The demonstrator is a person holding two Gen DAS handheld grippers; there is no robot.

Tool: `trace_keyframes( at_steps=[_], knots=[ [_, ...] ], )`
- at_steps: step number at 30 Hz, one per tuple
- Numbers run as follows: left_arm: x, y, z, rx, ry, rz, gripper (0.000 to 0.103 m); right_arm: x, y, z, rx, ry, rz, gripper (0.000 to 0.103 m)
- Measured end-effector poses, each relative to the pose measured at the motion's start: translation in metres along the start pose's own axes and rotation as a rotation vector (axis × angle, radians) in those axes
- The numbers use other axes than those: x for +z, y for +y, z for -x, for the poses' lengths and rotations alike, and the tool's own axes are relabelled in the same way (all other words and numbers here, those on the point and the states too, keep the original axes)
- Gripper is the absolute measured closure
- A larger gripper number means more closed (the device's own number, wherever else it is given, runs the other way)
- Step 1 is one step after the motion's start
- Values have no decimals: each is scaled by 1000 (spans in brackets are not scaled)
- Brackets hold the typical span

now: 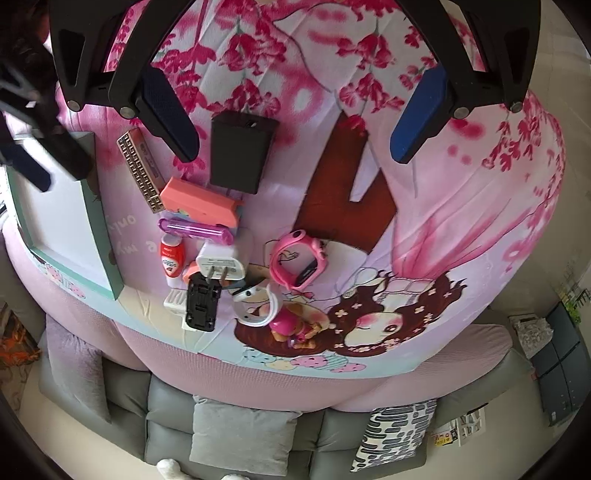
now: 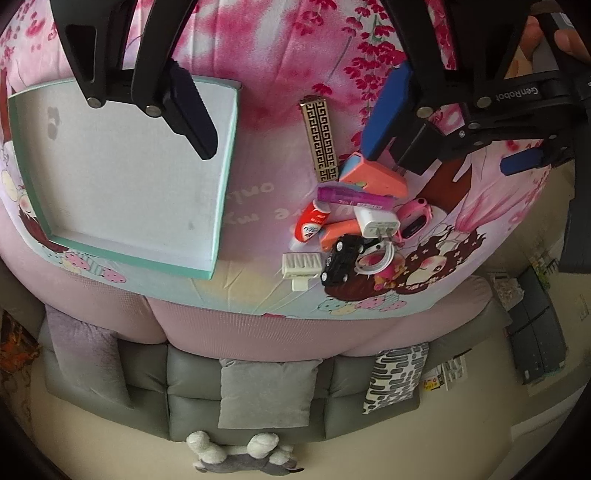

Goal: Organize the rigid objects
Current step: 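Grasp the black charger with the left tool while the right tool grasps the gold box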

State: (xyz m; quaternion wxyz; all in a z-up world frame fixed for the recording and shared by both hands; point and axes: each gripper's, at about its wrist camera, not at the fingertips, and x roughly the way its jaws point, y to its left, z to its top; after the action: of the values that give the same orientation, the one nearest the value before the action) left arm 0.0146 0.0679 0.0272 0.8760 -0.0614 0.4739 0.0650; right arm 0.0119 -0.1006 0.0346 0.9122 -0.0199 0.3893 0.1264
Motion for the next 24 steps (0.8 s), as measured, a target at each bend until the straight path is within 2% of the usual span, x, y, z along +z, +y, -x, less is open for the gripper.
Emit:
trace_keyframes(
  at_steps=[2, 5, 12, 16, 19, 24],
  knots=[
    [2, -5, -5, -22, 2, -14, 3, -2, 2, -9, 17, 21, -2, 38],
    [2, -11, -13, -12, 15, -40, 5, -5, 1, -21, 44, 57, -13, 49],
    [1, -13, -30, -5, 29, -54, 6, -10, 2, -41, 96, 105, -11, 57],
    [-1, -16, -39, -36, 55, -69, 23, -11, 3, -49, 107, 126, -4, 57],
    [-3, -21, -44, -24, 60, -91, 29, -11, 6, -54, 110, 134, 9, 61],
    [-3, -23, -49, -34, 61, -103, 36, -10, 6, -62, 88, 144, 17, 61]
  ],
)
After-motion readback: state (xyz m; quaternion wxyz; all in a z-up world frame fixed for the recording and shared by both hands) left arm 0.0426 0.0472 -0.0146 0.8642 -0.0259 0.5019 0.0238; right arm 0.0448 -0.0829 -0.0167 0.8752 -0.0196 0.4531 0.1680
